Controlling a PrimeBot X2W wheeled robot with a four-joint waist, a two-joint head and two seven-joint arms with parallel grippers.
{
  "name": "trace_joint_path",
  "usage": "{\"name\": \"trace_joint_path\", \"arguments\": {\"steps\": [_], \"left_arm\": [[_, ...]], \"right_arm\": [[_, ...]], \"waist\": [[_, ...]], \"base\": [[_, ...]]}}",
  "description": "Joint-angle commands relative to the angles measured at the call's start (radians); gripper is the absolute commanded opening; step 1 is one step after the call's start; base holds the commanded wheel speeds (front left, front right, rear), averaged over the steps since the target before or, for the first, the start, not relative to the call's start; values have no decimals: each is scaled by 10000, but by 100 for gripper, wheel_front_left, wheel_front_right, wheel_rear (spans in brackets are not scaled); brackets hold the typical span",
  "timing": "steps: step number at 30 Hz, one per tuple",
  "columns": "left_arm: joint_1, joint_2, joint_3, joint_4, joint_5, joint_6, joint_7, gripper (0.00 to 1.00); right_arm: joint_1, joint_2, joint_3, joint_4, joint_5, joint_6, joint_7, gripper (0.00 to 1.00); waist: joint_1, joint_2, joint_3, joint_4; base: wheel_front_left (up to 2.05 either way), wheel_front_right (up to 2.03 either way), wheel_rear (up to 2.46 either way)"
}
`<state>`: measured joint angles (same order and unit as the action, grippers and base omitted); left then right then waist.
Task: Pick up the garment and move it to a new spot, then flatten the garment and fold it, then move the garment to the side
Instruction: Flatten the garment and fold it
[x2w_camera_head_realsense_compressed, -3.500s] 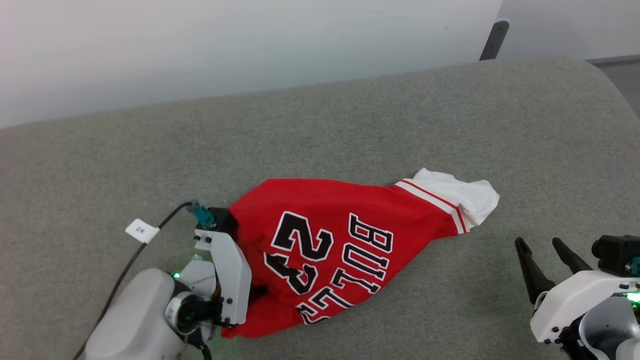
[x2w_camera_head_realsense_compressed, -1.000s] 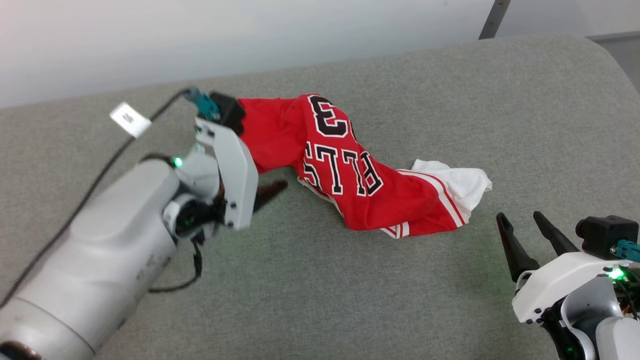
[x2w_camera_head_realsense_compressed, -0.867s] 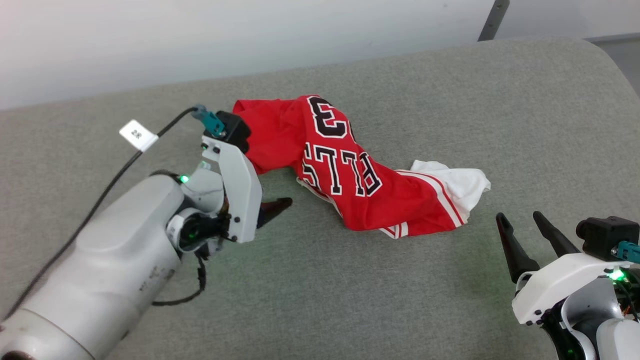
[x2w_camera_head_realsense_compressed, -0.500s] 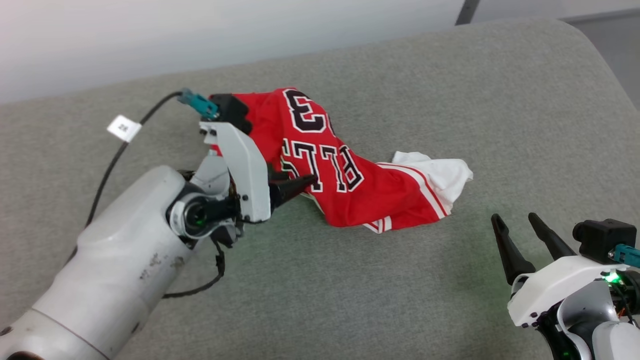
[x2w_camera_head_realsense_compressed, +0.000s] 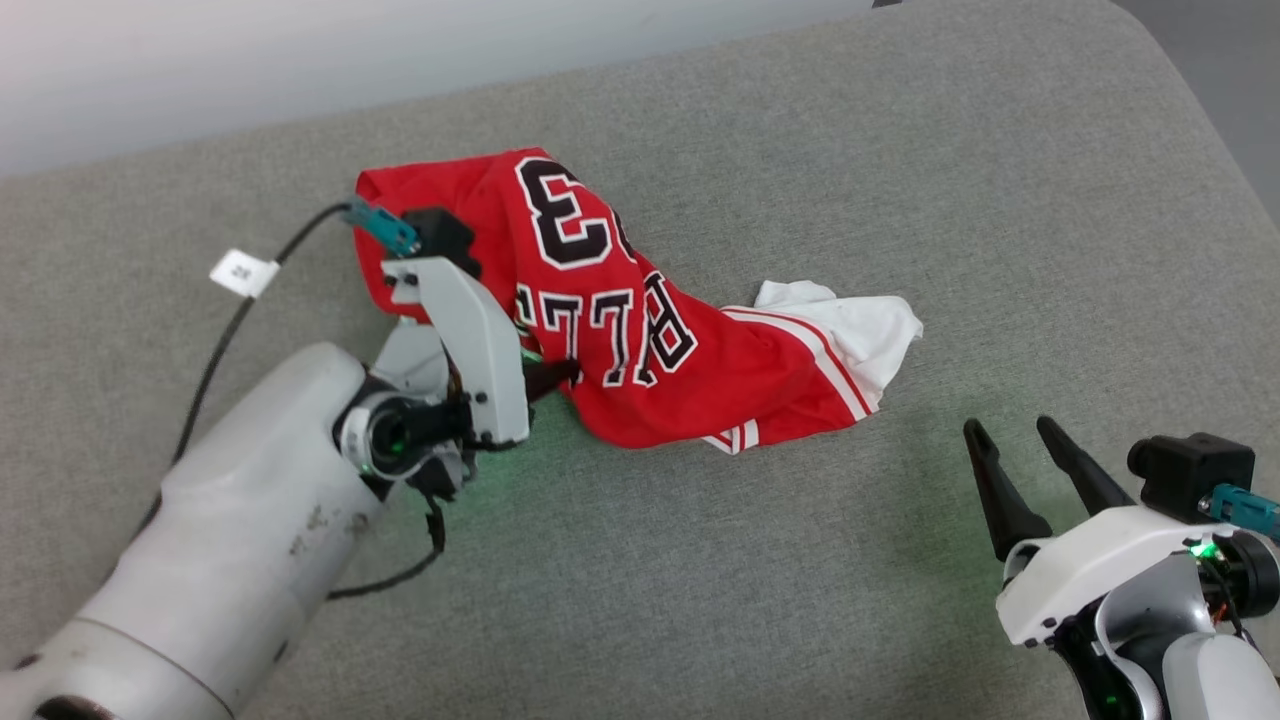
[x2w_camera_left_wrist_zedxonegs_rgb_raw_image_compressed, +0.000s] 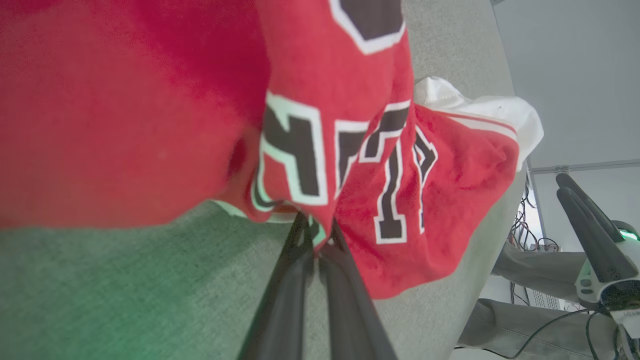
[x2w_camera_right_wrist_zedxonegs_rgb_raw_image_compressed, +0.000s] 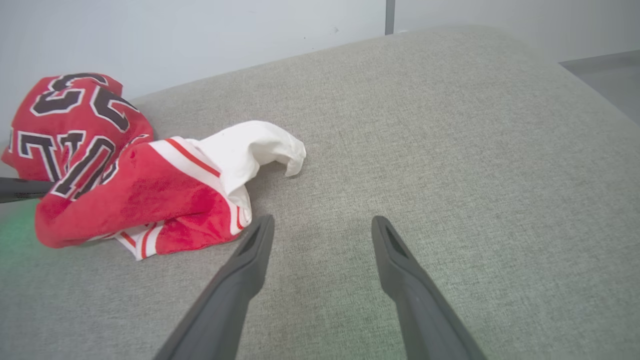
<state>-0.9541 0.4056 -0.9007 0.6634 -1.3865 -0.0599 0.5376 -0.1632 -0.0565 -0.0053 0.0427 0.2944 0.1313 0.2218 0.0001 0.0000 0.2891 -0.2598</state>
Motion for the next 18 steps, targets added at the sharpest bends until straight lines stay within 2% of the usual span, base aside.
{"name": "trace_joint_path", "arguments": {"steps": [1,9,18], "left_arm": [[-184,-4,13,132,109,-95,-101,0],[-1267,-193,195,-153,348,-516,-444,0],[-1985,-1125,-196,-176,717,-694,-803,0]], "right_arm": [[-157,30,26,23,-20,-10,-123,100],[-331,39,122,145,-85,-10,-259,100],[-576,54,524,302,76,-10,-459,100]], "waist": [[-1,0,1,-7],[-1,0,-106,-30],[-1,0,201,-512]], "base": [[0,0,0],[0,0,0],[0,0,0]]}}
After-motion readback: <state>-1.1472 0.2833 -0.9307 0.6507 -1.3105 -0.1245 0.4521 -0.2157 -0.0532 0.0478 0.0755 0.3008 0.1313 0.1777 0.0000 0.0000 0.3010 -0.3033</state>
